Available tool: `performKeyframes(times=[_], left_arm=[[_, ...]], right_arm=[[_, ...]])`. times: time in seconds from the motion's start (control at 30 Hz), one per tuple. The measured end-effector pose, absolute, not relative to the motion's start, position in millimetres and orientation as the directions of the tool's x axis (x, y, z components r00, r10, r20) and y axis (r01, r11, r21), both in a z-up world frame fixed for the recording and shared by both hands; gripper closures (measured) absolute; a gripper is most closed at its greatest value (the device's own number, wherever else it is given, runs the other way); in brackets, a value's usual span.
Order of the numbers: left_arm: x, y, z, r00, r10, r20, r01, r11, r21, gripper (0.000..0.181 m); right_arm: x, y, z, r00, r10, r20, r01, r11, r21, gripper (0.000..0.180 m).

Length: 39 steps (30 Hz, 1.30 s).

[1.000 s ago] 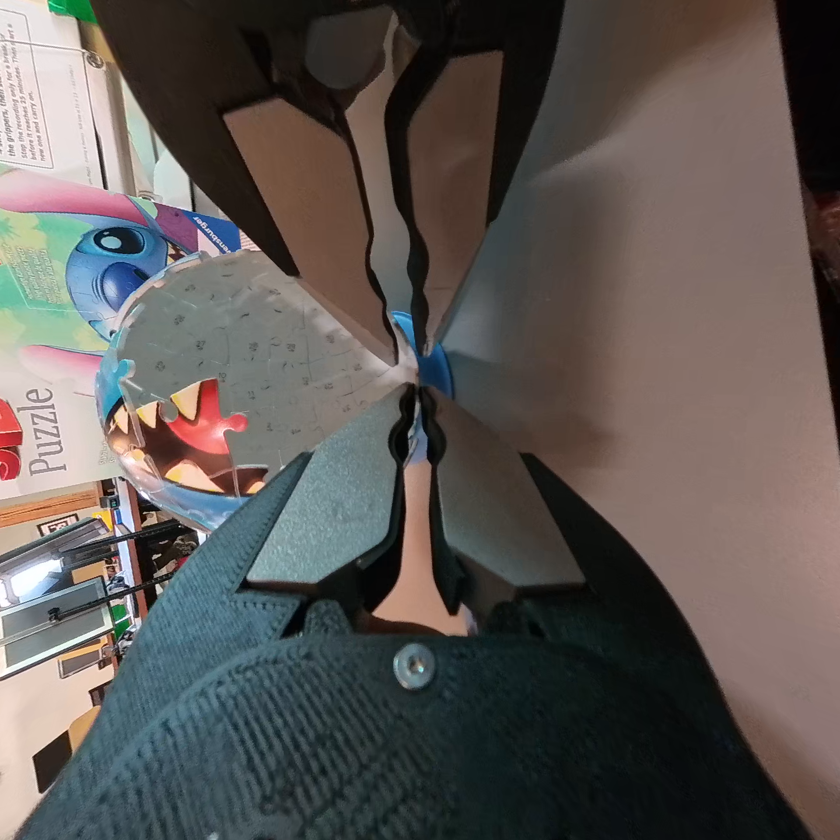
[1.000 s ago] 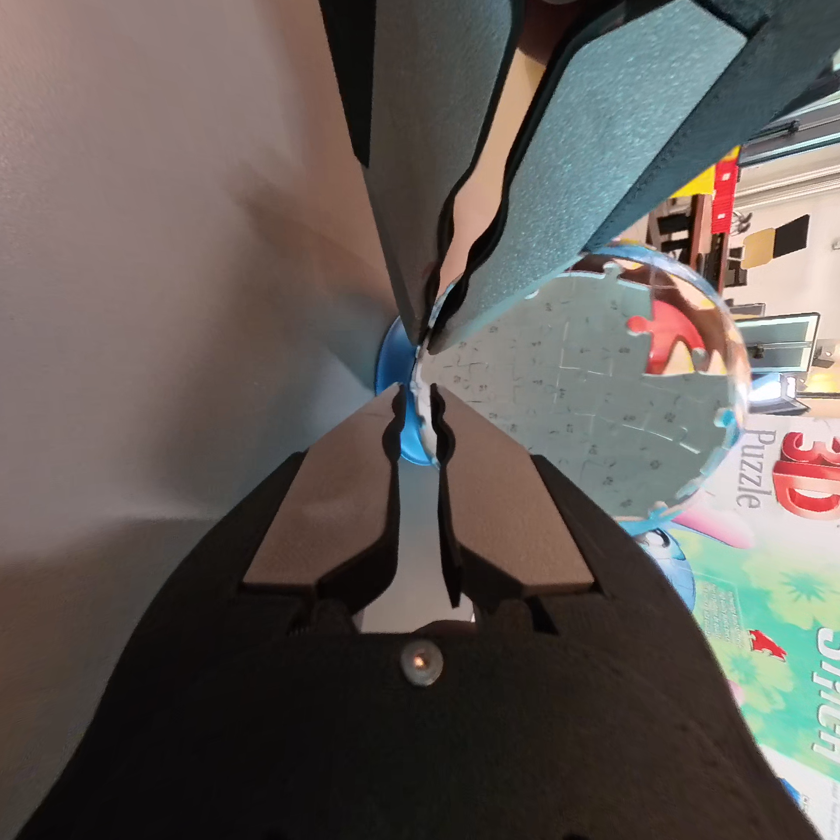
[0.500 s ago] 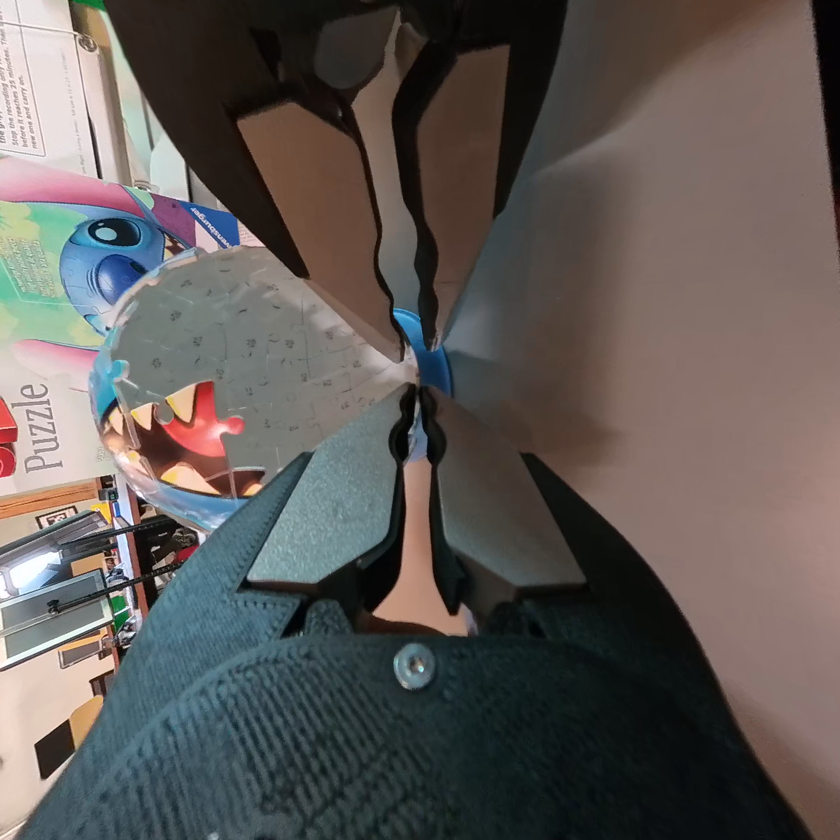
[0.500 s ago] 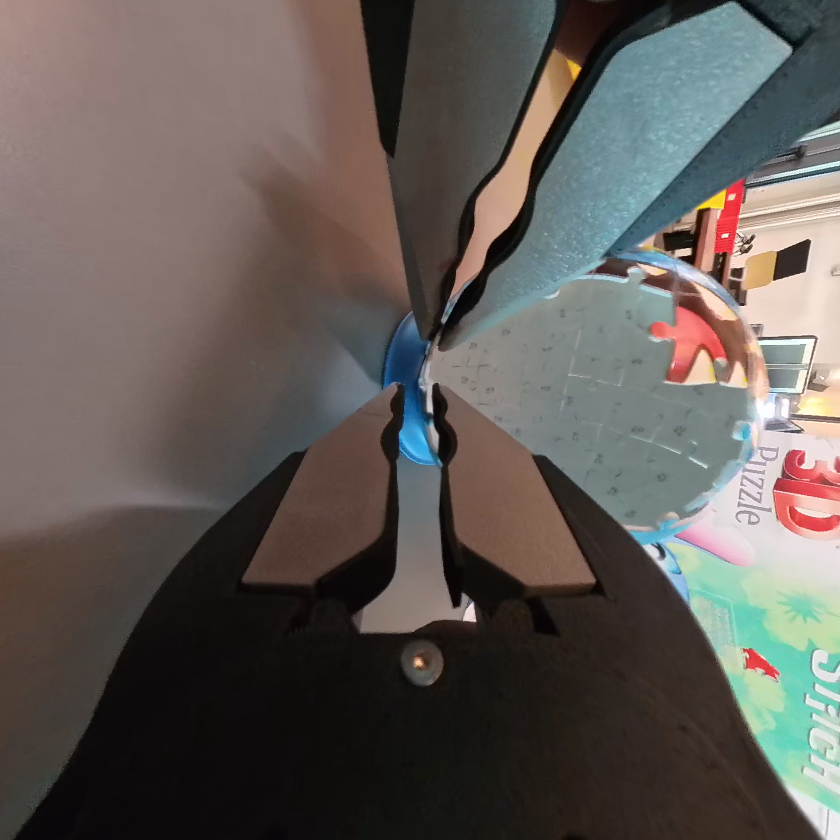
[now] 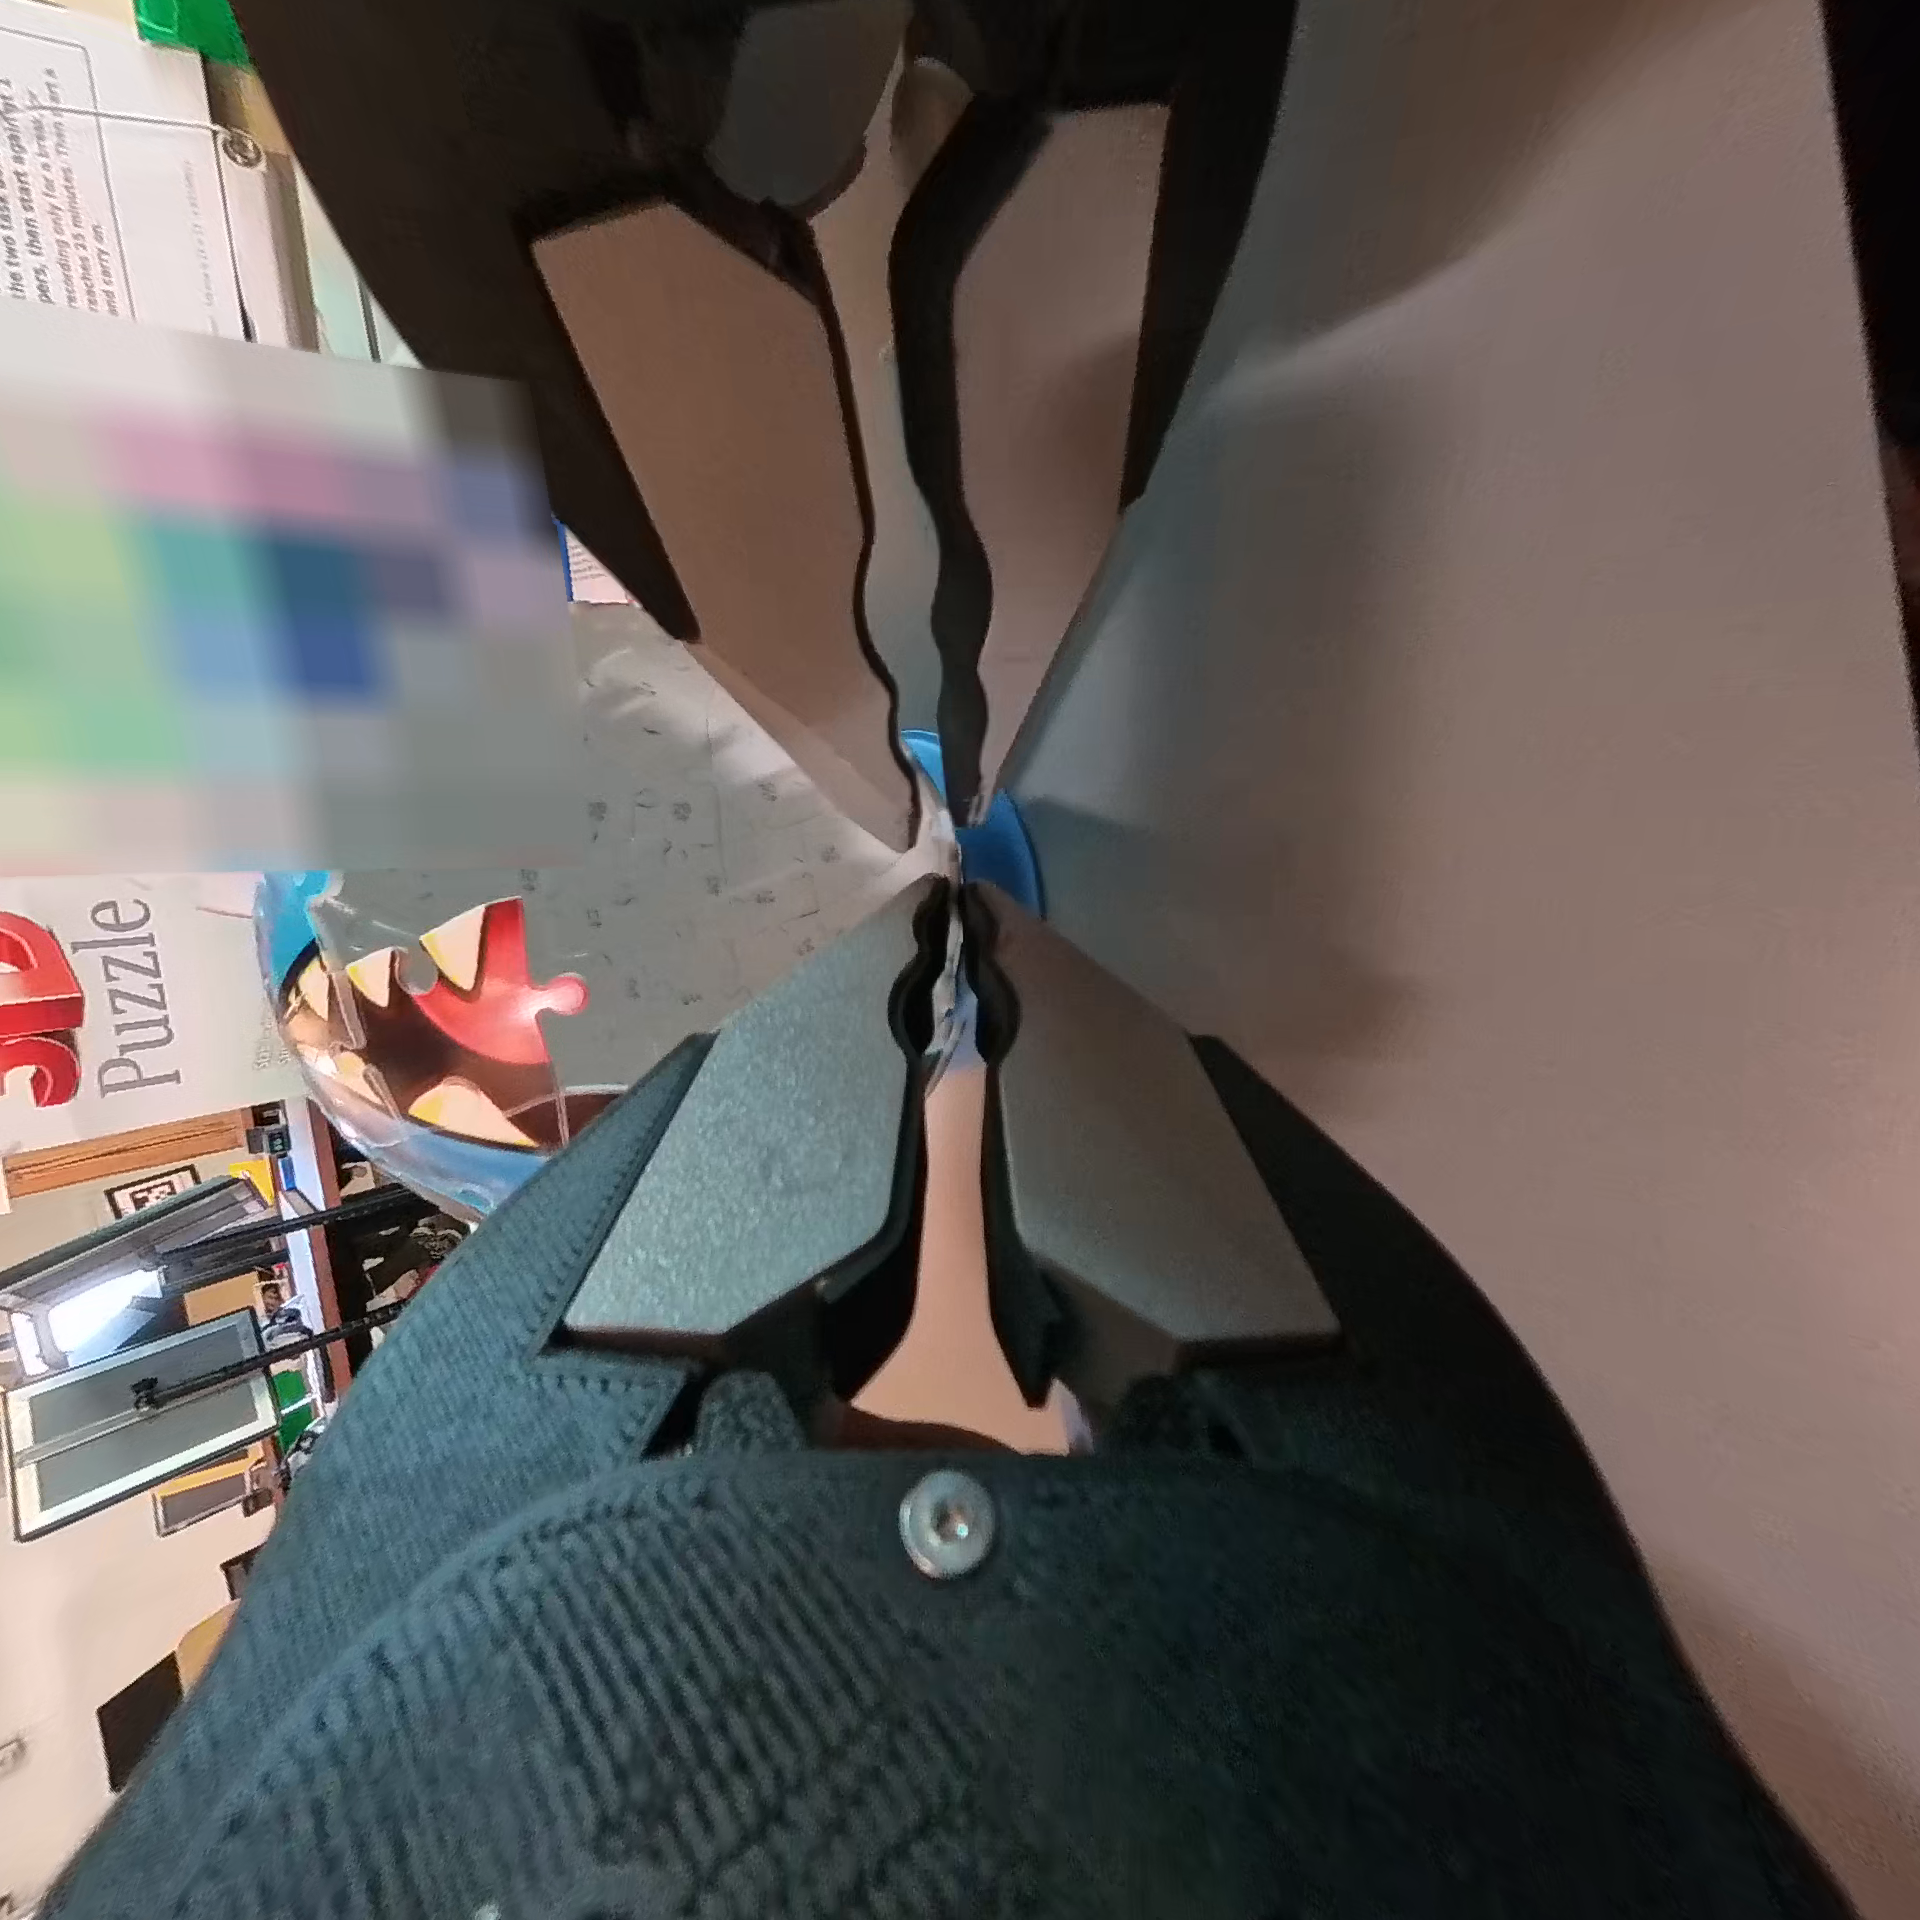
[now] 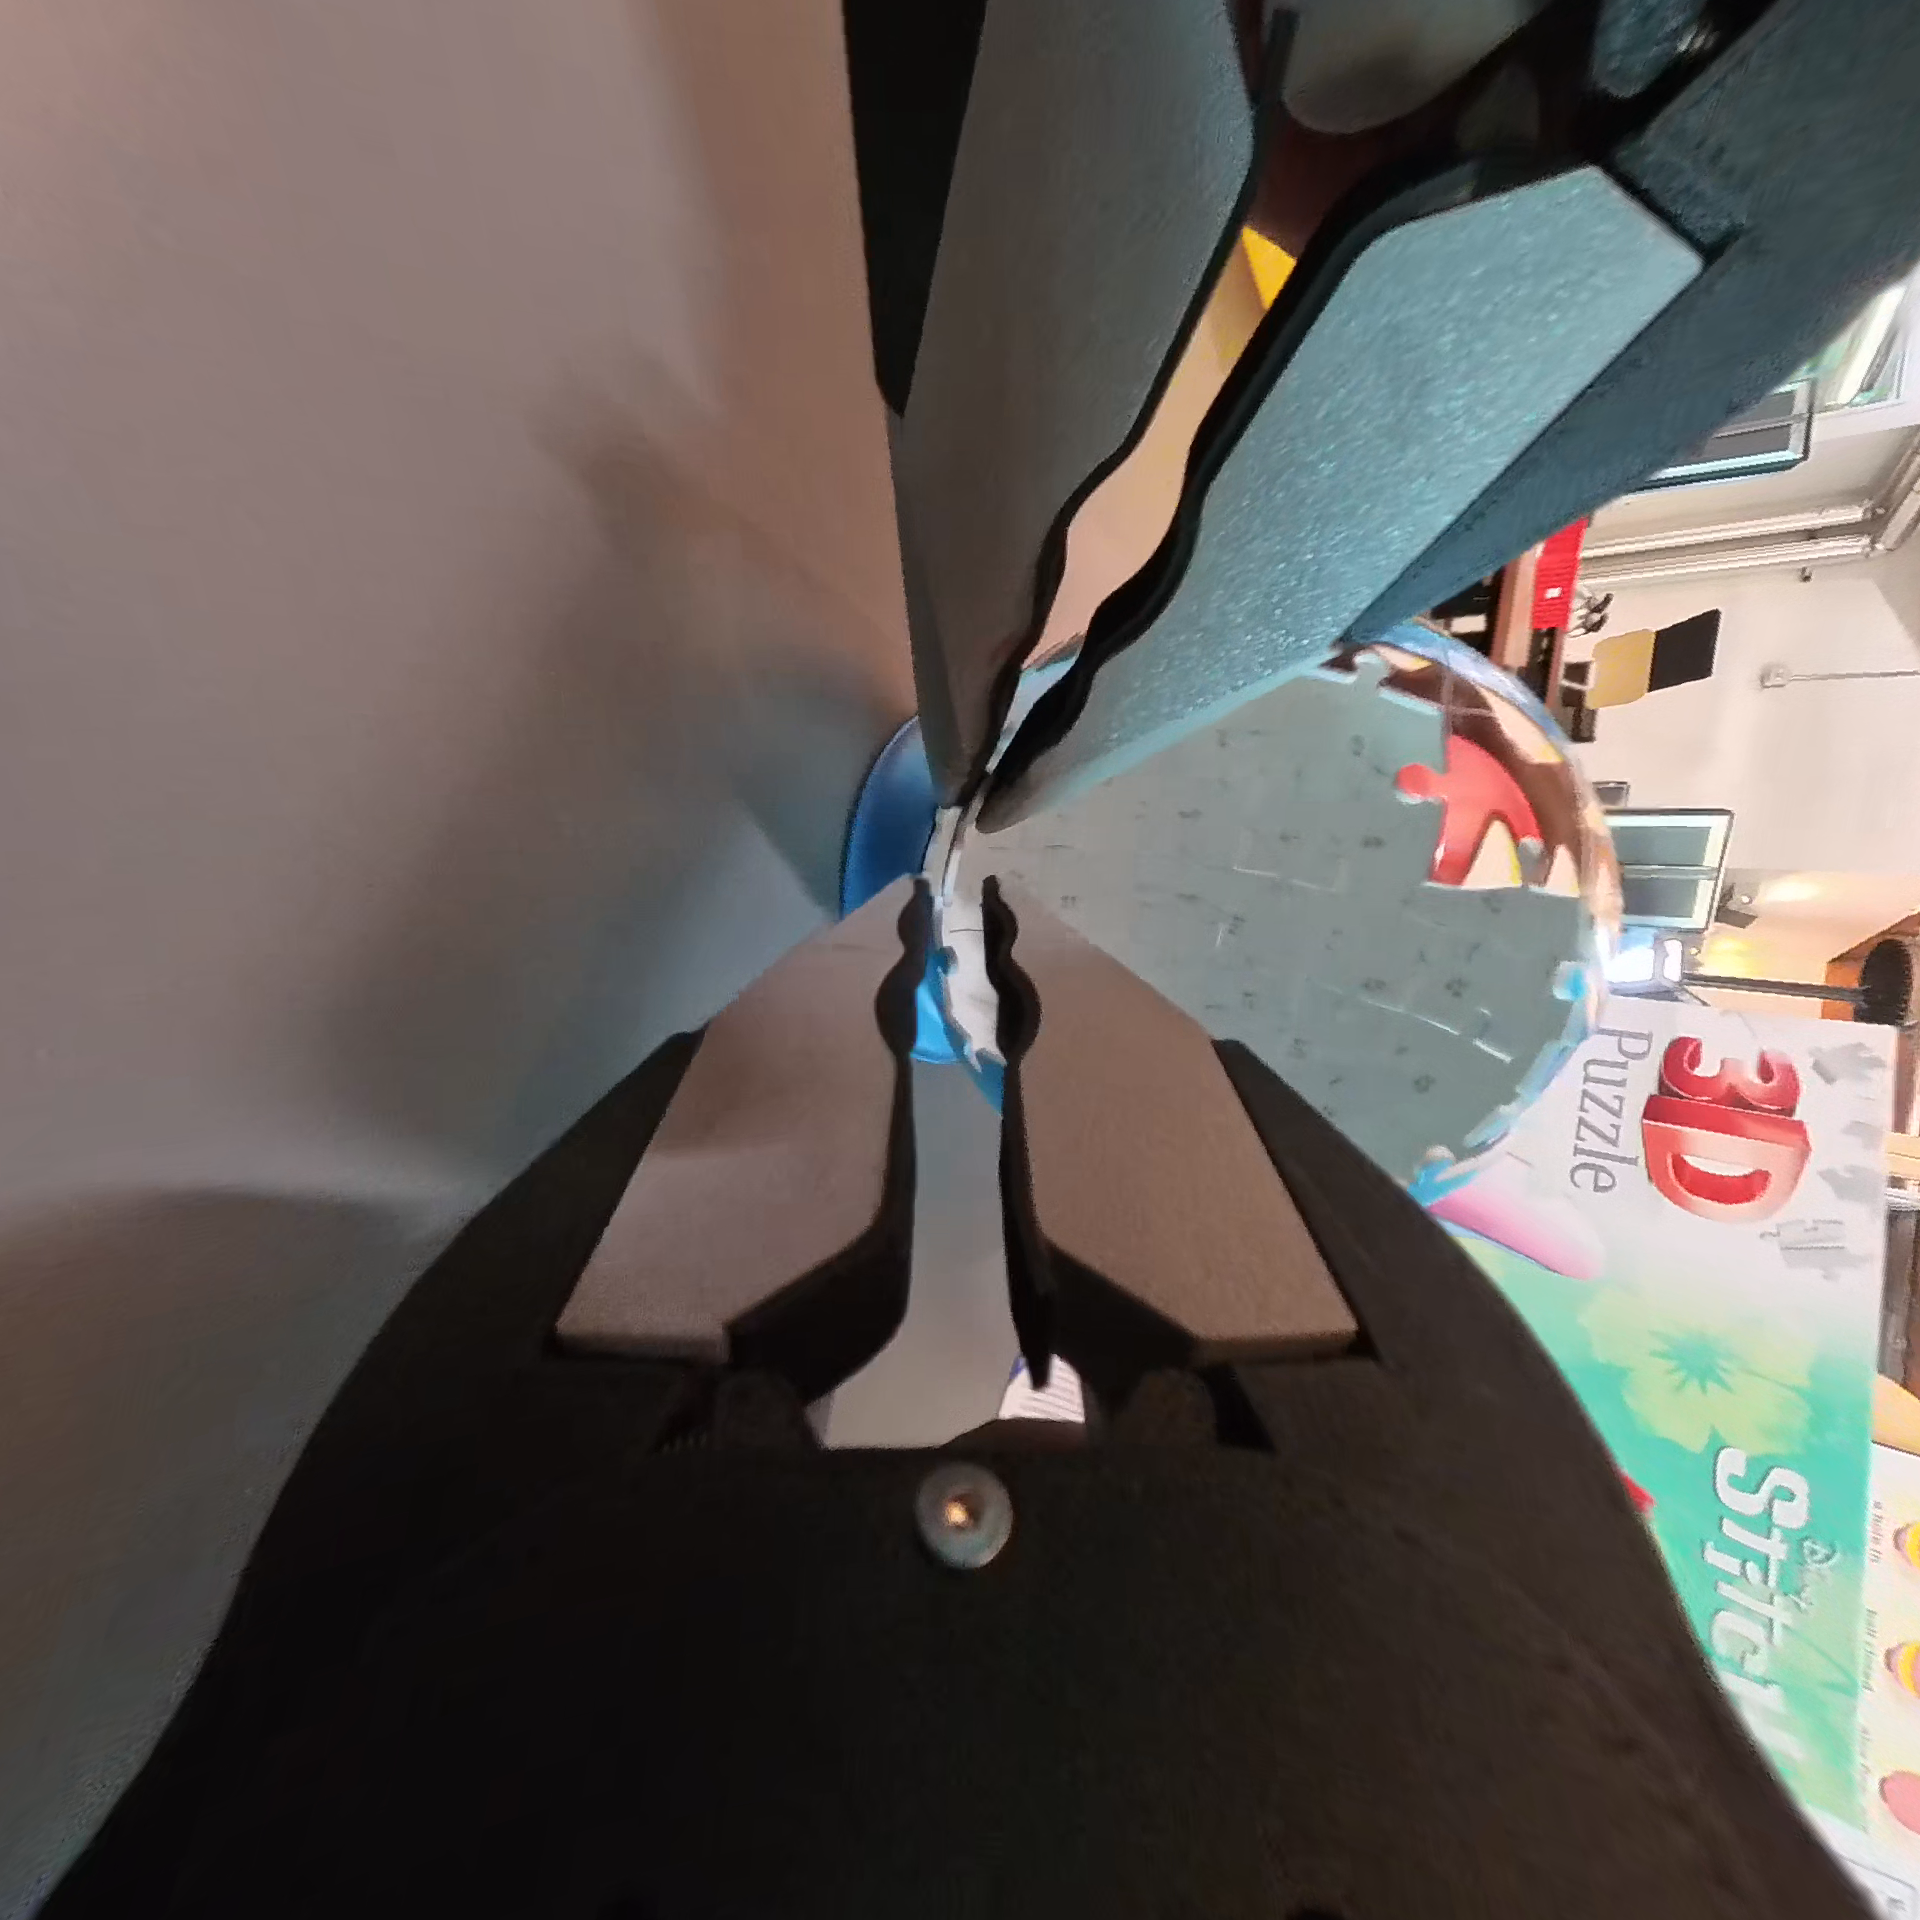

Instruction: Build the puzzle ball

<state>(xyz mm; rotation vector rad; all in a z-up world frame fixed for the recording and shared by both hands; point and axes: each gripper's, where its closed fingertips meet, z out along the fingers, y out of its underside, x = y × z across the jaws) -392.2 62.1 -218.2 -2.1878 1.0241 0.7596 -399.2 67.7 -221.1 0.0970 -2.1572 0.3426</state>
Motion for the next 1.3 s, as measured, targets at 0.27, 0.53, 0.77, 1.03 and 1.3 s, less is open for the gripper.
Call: performKeyframes(times=[0.27, 0.53, 0.77, 1.03, 1.3], left_arm=[[-392.1, 62.7, -217.3, 0.553, -0.446, -0.704, -0.797, -0.53, -0.29, 0.181], [-390.9, 64.1, -214.4, 0.551, -0.432, -0.714, -0.8, -0.515, -0.306, 0.176], [-390.6, 64.2, -211.9, 0.544, -0.428, -0.722, -0.805, -0.51, -0.304, 0.173], [-388.6, 66.4, -210.7, 0.536, -0.423, -0.731, -0.809, -0.505, -0.301, 0.171], [-391.4, 68.5, -211.7, 0.537, -0.412, -0.736, -0.799, -0.529, -0.287, 0.181]], right_arm=[[-397.1, 65.7, -220.5, -0.566, 0.051, 0.823, -0.205, 0.958, -0.201, 0.18], [-397.0, 67.2, -218.0, -0.575, 0.07, 0.815, -0.182, 0.96, -0.211, 0.18], [-397.3, 67.7, -219.5, -0.592, 0.087, 0.801, -0.164, 0.96, -0.225, 0.18], [-397.3, 70.6, -218.9, -0.597, 0.104, 0.795, -0.135, 0.964, -0.228, 0.18], [-398.3, 72.3, -216.8, -0.586, 0.112, 0.802, -0.126, 0.966, -0.227, 0.18]])
